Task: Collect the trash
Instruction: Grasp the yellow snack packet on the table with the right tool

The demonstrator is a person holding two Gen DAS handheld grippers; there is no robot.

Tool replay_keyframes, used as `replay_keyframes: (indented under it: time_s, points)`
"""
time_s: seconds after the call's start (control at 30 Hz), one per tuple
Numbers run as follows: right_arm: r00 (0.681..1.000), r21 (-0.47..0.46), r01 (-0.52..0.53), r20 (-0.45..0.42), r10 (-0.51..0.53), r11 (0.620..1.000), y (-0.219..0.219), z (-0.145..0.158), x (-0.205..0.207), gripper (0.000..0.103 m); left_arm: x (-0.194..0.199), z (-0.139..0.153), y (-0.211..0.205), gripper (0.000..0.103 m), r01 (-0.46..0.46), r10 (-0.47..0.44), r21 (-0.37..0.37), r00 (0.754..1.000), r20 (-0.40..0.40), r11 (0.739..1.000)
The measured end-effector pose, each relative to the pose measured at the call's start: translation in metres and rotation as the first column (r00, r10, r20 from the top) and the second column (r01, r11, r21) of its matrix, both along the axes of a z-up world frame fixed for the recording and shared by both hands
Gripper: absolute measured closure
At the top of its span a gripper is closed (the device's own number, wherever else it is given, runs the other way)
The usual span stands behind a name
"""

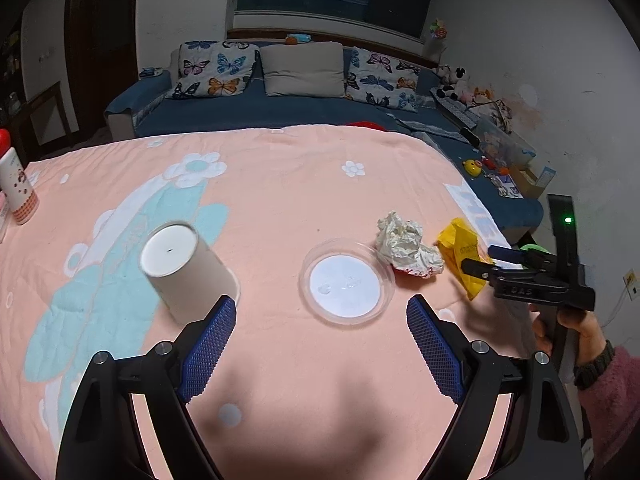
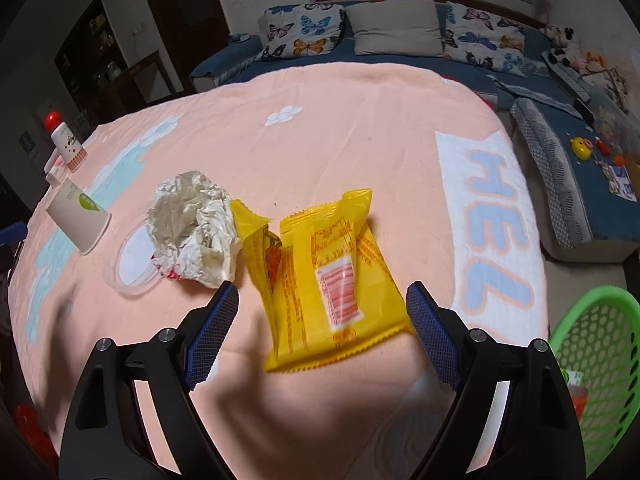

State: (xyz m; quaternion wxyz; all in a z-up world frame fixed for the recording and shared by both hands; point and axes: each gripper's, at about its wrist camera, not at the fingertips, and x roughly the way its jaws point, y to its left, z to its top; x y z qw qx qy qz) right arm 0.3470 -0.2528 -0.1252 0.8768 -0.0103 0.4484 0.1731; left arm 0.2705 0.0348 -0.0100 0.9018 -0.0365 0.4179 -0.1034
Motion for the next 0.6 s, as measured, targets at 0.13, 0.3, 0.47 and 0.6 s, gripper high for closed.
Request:
replay_keyframes:
  time_s: [0.13,0.3,0.47,0.6]
  points:
    - [1.0,-0.008,-0.003,-0.015,0.003,1.0,0.0,-0.007,0.006,0.021,0.009,-0.002,-0.009,0.019,0.025,-0.024,0.005,1.0,-0.004,1.0]
    - [1.0,-0.015,-0.005,-0.021,0.004,1.0,-0.003,-0.011,0.007,0.026,0.021,-0.005,-0.023,0.019,0.055,-0.054,0.005,0.998,-0.014,0.999]
    - [1.0,-0.007,0.002,-0.015,-0.002,1.0,-0.005,-0.012,0.01,0.021,0.032,-0.01,-0.033,0.02,0.079,-0.079,-0.006,0.996,-0.031,0.997]
    - [1.0,-0.008,0.014,-0.012,-0.014,1.0,-0.008,-0.013,0.011,0.033,0.04,-0.014,-0.042,0.022,0.109,-0.109,-0.013,0.993,-0.046,0.994]
